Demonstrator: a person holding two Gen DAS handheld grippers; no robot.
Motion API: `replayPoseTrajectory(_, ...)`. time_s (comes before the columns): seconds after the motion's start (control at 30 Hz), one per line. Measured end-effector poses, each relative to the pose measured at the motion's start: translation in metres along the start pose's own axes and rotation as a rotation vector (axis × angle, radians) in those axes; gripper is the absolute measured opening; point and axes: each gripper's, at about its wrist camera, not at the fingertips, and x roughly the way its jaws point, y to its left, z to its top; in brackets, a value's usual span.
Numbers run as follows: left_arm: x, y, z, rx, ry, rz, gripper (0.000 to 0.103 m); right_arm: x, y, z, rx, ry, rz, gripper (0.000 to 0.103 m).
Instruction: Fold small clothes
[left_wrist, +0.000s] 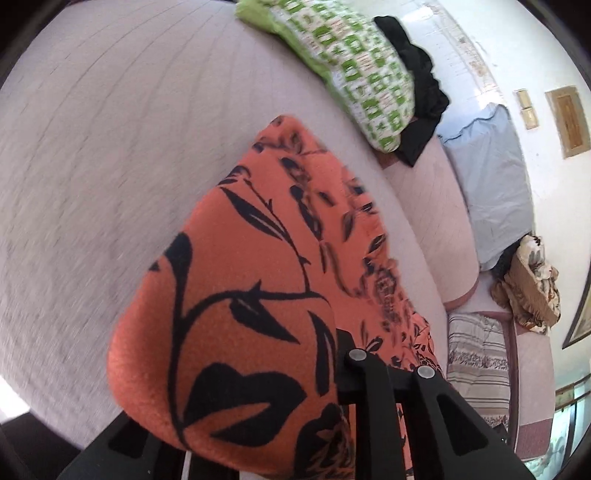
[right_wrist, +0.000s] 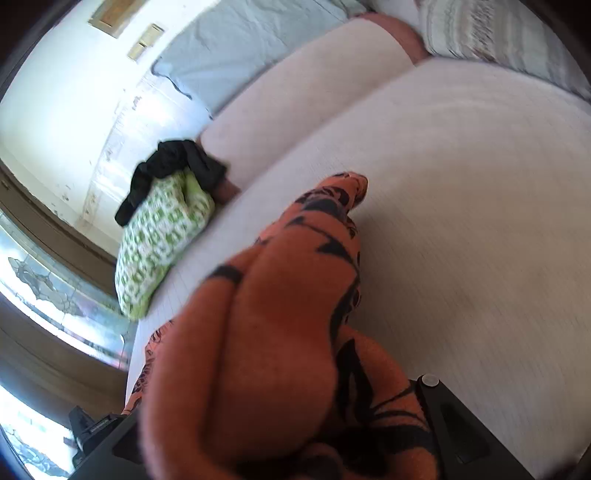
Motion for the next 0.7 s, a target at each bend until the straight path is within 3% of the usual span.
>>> replayPoseTrajectory(0.07, 0.005, 0.012, -0.001, -0.045, 0.036, -0.012, 0.029, 0.010, -0.014, -0.008, 0.038, 0.117, -0.054, 0.028)
replayPoseTrajectory(0.1, 0.006, 0.016, 0.003, -0.069, 0.046, -0.045, 0.030, 0.011, -0.023, -0.009, 0.089, 0.158, -0.036, 0.029)
replayPoseTrajectory(0.13, 0.007, 0.018, 0.005, -0.088, 0.059, -0.061, 0.031, 0.006, -0.028, -0.008, 0.132, 0.167, -0.012, 0.034)
replayPoseTrajectory(0.17, 0.007, 0.022, 0.007, -0.111, 0.067, -0.084, 0.034, -0.004, -0.037, -0.007, 0.173, 0.173, -0.023, 0.045)
replayPoseTrajectory(0.23, 0.005, 0.029, 0.006, -0.147, 0.060, -0.116, 0.035, -0.036, -0.043, -0.001, 0.203, 0.118, -0.068, 0.065)
replayPoseTrajectory(0.37, 0.001, 0.029, 0.004, -0.150, 0.026, -0.118, 0.035, -0.111, -0.037, 0.010, 0.128, -0.117, -0.195, 0.068)
replayPoseTrajectory(0.4, 0.000, 0.026, 0.003, -0.128, 0.013, -0.104, 0.035, -0.123, -0.027, 0.012, 0.091, -0.175, -0.174, 0.068)
replayPoseTrajectory(0.43, -0.001, 0.023, 0.002, -0.103, -0.001, -0.087, 0.034, -0.121, -0.012, 0.017, 0.046, -0.178, -0.147, 0.067)
replayPoseTrajectory(0.5, -0.003, 0.015, 0.000, -0.042, -0.032, -0.046, 0.034, -0.100, 0.022, 0.017, -0.062, -0.100, -0.095, 0.057)
replayPoseTrajectory(0.57, -0.004, 0.009, -0.001, 0.008, -0.058, -0.007, 0.031, -0.068, 0.047, 0.010, -0.115, -0.002, -0.058, 0.038)
replayPoseTrajectory(0.7, -0.004, 0.008, -0.002, 0.035, -0.078, 0.009, 0.029, 0.011, 0.088, -0.026, -0.156, 0.191, -0.015, 0.030)
